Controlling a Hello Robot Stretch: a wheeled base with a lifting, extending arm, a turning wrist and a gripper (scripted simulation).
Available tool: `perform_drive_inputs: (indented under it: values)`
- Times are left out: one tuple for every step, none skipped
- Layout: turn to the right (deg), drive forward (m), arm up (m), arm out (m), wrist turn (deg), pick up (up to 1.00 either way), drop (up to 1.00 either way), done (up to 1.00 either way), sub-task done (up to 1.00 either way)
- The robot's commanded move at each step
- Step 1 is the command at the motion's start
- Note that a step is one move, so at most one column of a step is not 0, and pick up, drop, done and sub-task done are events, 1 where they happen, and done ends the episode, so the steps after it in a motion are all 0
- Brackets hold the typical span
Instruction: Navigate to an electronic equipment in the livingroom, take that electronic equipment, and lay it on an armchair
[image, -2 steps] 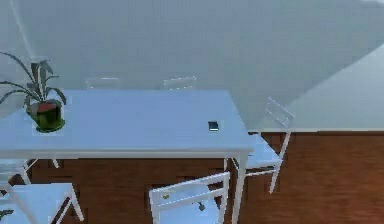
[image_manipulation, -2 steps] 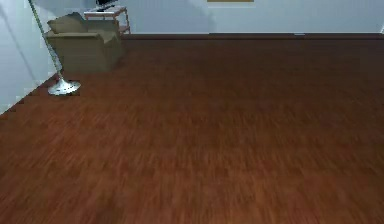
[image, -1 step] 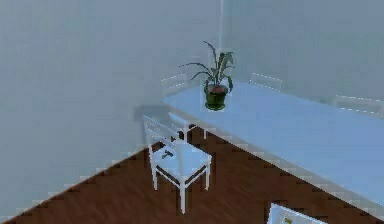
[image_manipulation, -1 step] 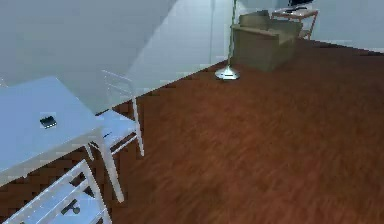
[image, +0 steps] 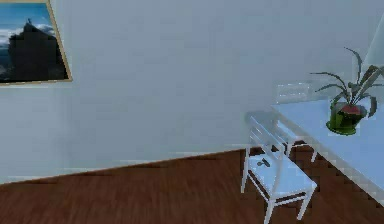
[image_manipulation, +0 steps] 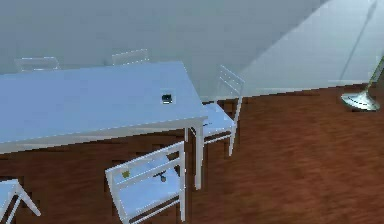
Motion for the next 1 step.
perform_drive_inputs:
  values:
    - [-3.0, 0.0, 0.0, 0.0, 0.0, 0.0, 0.0, 0.0, 0.0]
